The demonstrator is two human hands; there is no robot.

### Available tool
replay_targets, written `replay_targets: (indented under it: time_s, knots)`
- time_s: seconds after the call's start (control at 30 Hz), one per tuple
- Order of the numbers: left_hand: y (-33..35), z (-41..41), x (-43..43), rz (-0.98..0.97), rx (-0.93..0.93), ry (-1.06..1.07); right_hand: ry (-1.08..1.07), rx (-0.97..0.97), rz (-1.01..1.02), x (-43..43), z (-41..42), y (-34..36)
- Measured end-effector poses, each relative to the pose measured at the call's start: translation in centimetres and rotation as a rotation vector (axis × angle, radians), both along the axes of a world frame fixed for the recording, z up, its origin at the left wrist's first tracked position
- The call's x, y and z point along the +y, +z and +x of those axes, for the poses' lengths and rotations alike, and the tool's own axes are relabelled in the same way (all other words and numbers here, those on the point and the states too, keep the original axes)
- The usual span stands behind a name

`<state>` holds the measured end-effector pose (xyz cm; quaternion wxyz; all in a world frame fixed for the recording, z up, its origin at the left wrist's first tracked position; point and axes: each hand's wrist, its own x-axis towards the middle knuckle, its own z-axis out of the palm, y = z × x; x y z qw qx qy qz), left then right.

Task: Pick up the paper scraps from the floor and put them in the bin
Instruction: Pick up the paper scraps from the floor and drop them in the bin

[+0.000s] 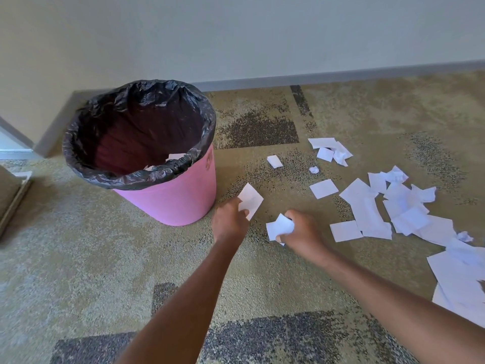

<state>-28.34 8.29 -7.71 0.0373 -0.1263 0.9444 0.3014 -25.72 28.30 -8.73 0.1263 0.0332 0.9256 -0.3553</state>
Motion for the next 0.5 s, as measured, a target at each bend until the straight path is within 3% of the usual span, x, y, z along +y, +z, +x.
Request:
replay_targets:
  time_s: [0.2, 0.5]
  knots:
    - [2.1, 1.6, 1.1, 0.252, 0.037, 0.060, -0.202, -0.060, -0.274, 0.5, -0.3, 2.3]
    - [7.8, 1.8, 4.0, 0.650, 0.183, 0.128, -0.405, 0.092, -0.716, 0.3, -2.8, 11.1]
